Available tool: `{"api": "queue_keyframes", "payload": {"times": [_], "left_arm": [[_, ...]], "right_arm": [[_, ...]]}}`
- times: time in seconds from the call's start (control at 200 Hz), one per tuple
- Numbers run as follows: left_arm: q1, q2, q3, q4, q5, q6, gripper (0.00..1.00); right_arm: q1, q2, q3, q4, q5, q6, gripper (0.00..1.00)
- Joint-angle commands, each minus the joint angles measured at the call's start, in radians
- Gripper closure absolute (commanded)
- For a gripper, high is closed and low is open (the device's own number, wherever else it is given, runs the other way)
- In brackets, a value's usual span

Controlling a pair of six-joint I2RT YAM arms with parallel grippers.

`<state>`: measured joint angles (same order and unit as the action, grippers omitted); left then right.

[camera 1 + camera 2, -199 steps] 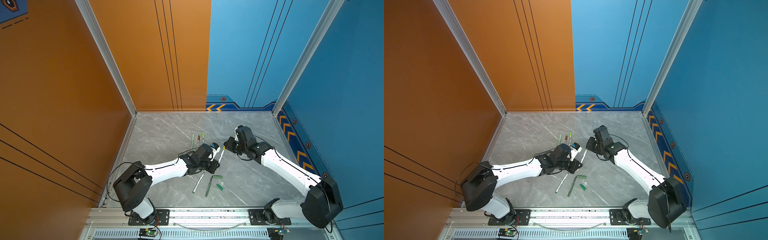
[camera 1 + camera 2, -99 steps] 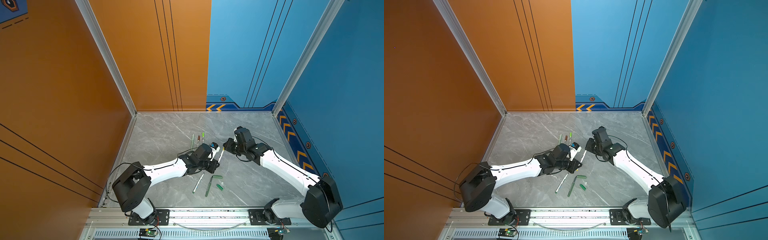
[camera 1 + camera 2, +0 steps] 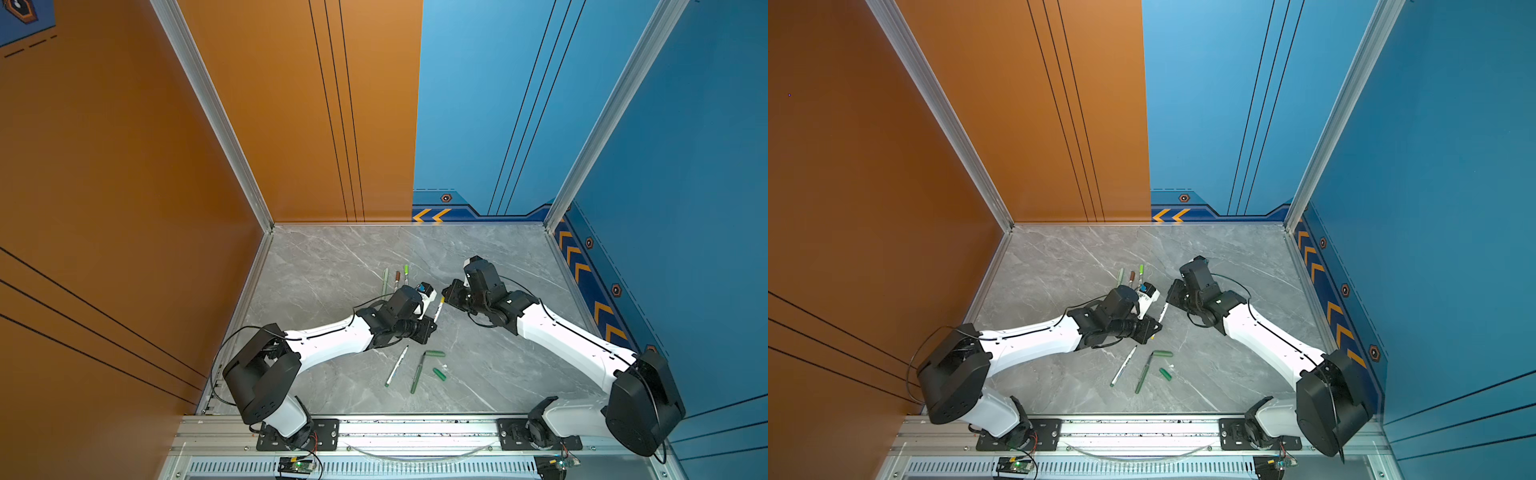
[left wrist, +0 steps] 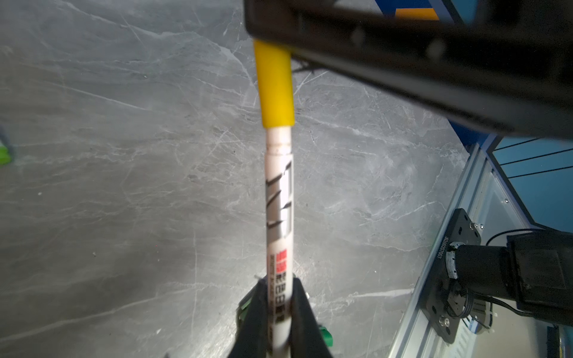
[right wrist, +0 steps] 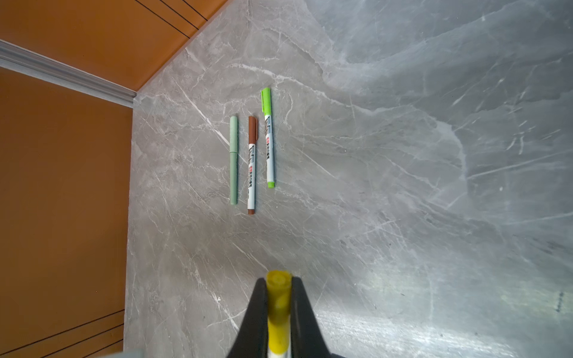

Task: Insert pens into pen caps
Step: Put on the pen cap to the pen.

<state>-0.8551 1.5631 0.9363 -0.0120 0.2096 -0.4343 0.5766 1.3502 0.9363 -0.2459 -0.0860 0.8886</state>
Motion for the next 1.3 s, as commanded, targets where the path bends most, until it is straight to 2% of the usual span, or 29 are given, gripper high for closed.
{"api": "queue_keyframes", "payload": {"times": [0.0, 0.265, 0.4, 0.521, 0.691, 0.876, 1.066, 1.296], "left_arm": [[0.031, -0.04, 0.053, 0.092, -0.047, 0.035, 1.0], [0.036, -0.04, 0.114, 0.174, -0.067, 0.167, 1.0], [0.036, -0.045, 0.109, 0.265, -0.114, 0.225, 1.0], [0.047, -0.034, 0.131, 0.298, -0.091, 0.257, 1.0], [0.078, -0.038, 0.133, 0.351, -0.079, 0.241, 1.0], [0.093, -0.026, 0.13, 0.364, -0.062, 0.226, 1.0], [0.093, -0.025, 0.074, 0.362, -0.058, 0.176, 1.0], [0.087, -0.034, -0.024, 0.344, -0.065, 0.088, 1.0]], "right_arm": [[0.028, 0.015, -0.048, -0.061, -0.044, 0.018, 0.96], [0.039, 0.082, -0.063, -0.059, -0.138, 0.025, 0.98], [0.049, 0.138, -0.065, -0.049, -0.216, 0.025, 1.0], [0.065, 0.177, -0.068, -0.012, -0.302, -0.004, 1.0], [0.078, 0.205, -0.066, 0.002, -0.371, -0.027, 1.0], [0.058, 0.2, -0.049, 0.004, -0.354, -0.025, 0.98], [-0.013, 0.143, 0.002, 0.002, -0.333, -0.033, 0.93], [-0.127, 0.042, 0.087, -0.009, -0.32, -0.07, 0.76]]}}
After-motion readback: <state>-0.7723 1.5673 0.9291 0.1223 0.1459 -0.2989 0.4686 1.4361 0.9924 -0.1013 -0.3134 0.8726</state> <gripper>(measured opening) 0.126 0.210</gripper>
